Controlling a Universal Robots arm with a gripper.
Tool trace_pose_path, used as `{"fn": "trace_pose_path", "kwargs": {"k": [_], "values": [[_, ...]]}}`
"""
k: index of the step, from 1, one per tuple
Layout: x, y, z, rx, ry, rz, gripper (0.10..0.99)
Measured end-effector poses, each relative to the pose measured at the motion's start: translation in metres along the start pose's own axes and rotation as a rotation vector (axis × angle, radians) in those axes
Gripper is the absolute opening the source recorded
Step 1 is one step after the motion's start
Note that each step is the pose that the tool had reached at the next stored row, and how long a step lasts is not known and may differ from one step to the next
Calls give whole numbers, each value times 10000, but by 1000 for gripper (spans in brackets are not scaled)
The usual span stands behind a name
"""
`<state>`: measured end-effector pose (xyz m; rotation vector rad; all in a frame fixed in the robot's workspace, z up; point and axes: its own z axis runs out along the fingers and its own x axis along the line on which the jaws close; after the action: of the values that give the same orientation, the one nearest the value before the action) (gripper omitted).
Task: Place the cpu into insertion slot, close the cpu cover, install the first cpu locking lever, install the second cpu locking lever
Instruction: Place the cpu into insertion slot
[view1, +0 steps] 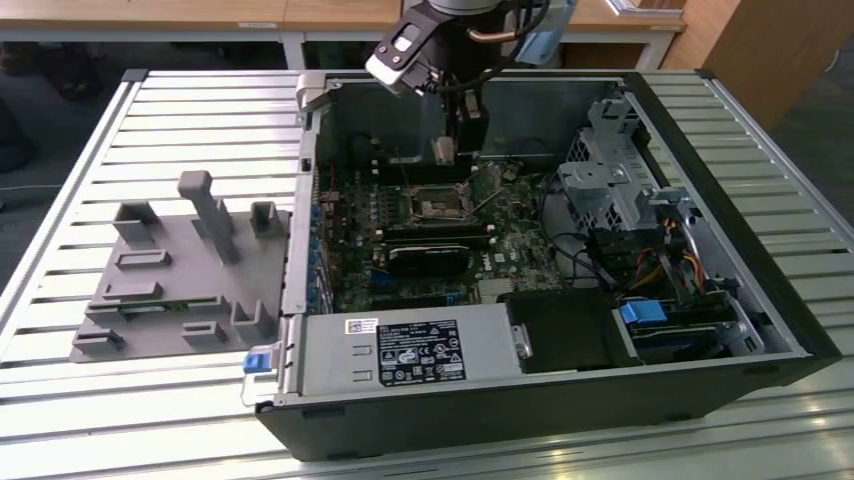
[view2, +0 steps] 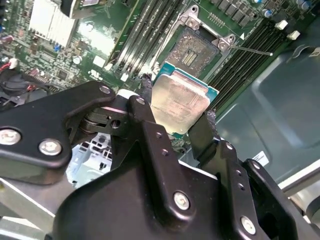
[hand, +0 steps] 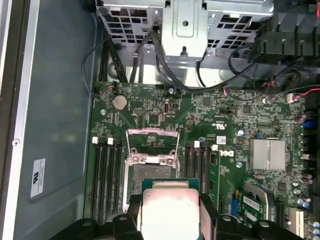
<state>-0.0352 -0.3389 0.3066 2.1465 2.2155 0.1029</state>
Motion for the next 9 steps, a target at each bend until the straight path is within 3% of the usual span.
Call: {"fn": "trace_pose_path", "kwargs": {"k": [9], "values": [[6, -26, 161, 1, 12, -29, 541]]}}
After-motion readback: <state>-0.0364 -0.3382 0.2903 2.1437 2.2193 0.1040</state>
